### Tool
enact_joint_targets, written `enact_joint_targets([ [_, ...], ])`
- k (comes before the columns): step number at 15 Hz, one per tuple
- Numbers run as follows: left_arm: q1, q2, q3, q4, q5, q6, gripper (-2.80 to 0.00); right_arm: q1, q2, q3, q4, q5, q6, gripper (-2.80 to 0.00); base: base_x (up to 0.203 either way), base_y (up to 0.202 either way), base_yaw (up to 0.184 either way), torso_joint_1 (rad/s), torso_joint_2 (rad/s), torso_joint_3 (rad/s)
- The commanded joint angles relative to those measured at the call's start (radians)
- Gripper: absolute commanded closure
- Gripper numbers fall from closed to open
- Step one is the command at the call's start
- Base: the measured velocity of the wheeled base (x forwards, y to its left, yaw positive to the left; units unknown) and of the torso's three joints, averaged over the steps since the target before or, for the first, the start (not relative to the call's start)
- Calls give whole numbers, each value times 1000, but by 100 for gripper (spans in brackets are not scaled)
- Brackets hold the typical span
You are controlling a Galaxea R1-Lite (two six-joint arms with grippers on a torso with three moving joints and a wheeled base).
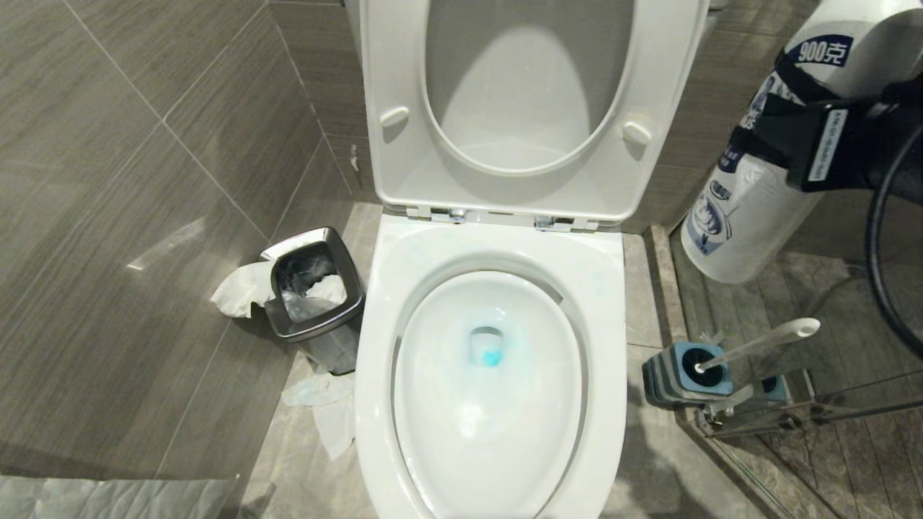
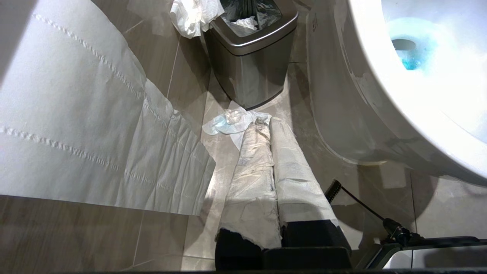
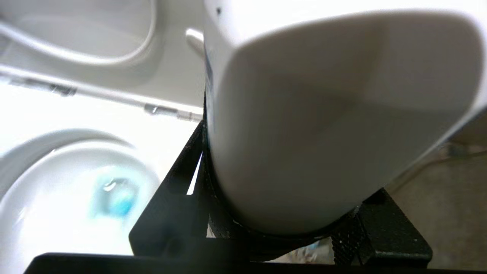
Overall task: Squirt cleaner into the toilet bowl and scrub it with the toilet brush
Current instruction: Place the cleaning agent on the floor
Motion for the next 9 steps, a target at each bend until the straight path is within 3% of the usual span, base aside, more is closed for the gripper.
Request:
enact_joint_targets([
  [1,0,0,3,0,0,0,0,-48,-72,-13,96,90,32,0,0,0,0,0,0,0],
  [4,0,0,3,0,0,0,0,-146,-132,12,168,210,38,0,0,0,0,0,0,0],
  [9,0,0,3,0,0,0,0,-353,-147,54,170,358,41,0,0,0,0,0,0,0],
])
